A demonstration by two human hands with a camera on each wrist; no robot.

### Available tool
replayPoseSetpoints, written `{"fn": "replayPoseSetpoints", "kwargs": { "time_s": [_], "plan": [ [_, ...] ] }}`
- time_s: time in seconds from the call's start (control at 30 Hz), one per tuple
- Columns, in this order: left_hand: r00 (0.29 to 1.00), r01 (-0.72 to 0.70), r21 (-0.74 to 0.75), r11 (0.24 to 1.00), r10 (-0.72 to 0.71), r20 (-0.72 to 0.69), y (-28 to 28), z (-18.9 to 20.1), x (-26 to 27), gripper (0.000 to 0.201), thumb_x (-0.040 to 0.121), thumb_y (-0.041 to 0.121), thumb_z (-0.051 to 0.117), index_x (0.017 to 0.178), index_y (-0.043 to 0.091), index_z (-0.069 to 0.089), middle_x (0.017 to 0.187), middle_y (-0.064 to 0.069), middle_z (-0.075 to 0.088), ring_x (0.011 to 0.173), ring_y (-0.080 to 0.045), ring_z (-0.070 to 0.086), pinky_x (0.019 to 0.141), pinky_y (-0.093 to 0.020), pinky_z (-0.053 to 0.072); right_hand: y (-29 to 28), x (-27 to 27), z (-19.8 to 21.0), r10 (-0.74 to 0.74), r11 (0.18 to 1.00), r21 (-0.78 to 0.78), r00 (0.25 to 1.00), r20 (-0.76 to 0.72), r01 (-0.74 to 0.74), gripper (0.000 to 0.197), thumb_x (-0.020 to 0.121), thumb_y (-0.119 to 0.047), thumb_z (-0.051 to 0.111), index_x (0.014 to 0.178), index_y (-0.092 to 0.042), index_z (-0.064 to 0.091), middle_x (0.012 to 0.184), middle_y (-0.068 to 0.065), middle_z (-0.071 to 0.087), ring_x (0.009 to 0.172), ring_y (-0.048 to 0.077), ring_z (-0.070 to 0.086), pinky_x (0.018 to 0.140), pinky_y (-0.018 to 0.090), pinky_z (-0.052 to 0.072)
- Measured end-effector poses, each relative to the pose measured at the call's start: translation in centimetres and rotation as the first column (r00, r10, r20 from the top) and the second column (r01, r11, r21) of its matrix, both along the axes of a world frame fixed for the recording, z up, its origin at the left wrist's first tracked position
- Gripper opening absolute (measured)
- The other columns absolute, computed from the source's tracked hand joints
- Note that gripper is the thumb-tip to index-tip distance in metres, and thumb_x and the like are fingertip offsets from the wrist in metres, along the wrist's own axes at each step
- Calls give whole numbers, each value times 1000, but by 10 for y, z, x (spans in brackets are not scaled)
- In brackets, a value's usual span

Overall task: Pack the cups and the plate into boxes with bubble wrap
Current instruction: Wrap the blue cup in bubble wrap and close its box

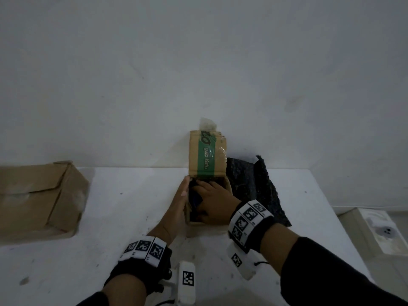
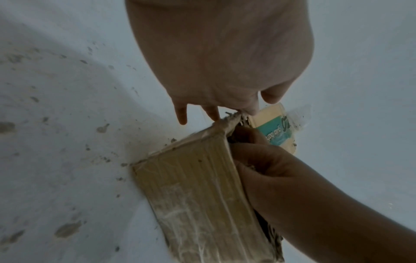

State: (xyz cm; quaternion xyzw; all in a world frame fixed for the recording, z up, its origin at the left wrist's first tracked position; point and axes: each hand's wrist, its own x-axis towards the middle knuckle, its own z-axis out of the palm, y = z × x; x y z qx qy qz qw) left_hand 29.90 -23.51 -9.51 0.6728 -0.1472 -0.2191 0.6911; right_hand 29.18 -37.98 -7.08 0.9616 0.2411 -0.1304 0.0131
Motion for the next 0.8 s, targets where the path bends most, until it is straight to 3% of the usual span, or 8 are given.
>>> {"fn": "replayPoseSetpoints", "kwargs": {
  "time_s": [0.07,0.13,0.2,0.3,0.37,0.5,0.63,0.8],
  "plan": [
    [1000,-8,20,1000,8,21,3,-3,4,45,102,18,15,146,18,15,150,8,17,134,-1,19,98,0,25,-2,-8,-2,-37,988,149,998,45,30,26,90,-32,56,98,-16,74,144,15,40,137,36,28,110,47,25],
    [1000,7,69,998,-9,30,7,-8,10,43,102,26,21,145,23,20,152,7,21,138,-5,21,111,-16,20,-10,-18,-2,-88,956,288,991,96,57,28,88,-30,54,94,-12,75,132,18,52,127,38,42,102,51,36],
    [995,-5,248,969,-20,99,7,-14,18,47,96,43,33,142,33,26,151,8,27,139,-9,25,117,-36,20,-23,-27,3,-150,919,386,977,153,81,31,86,-30,49,91,-13,73,118,14,59,111,34,53,91,45,46],
    [952,-195,556,808,18,307,-2,-6,18,54,83,48,36,135,34,39,143,4,43,138,-20,29,112,-51,24,-55,-39,17,-298,855,487,938,178,179,25,84,-24,49,92,-15,72,104,7,61,97,25,54,80,37,48],
    [879,-316,585,747,-2,477,-16,12,9,53,78,45,39,129,30,46,136,1,50,137,-26,30,109,-55,24,-83,-47,23,-403,806,536,896,187,250,20,84,-17,53,94,-16,71,100,5,60,97,23,54,82,33,45],
    [714,-265,382,885,-86,694,-62,36,-10,39,76,26,53,115,22,55,116,2,57,115,-19,50,98,-49,39,-137,-66,24,-594,696,578,794,128,427,23,84,-3,56,97,-16,70,97,5,61,95,21,56,79,24,41],
    [735,-60,362,930,-204,646,-114,39,-41,41,80,22,52,120,17,53,122,0,54,119,-12,44,103,-28,36,-169,-81,12,-692,600,554,722,-2,577,24,84,-2,54,102,-13,66,94,11,61,88,28,60,77,36,47],
    [748,67,504,861,-377,546,-161,16,-54,43,83,19,50,126,20,47,131,1,48,125,-14,40,103,-30,37,-179,-88,-14,-772,498,389,600,-207,775,27,89,-22,58,112,-9,53,103,11,62,93,28,58,68,26,37]
  ]
}}
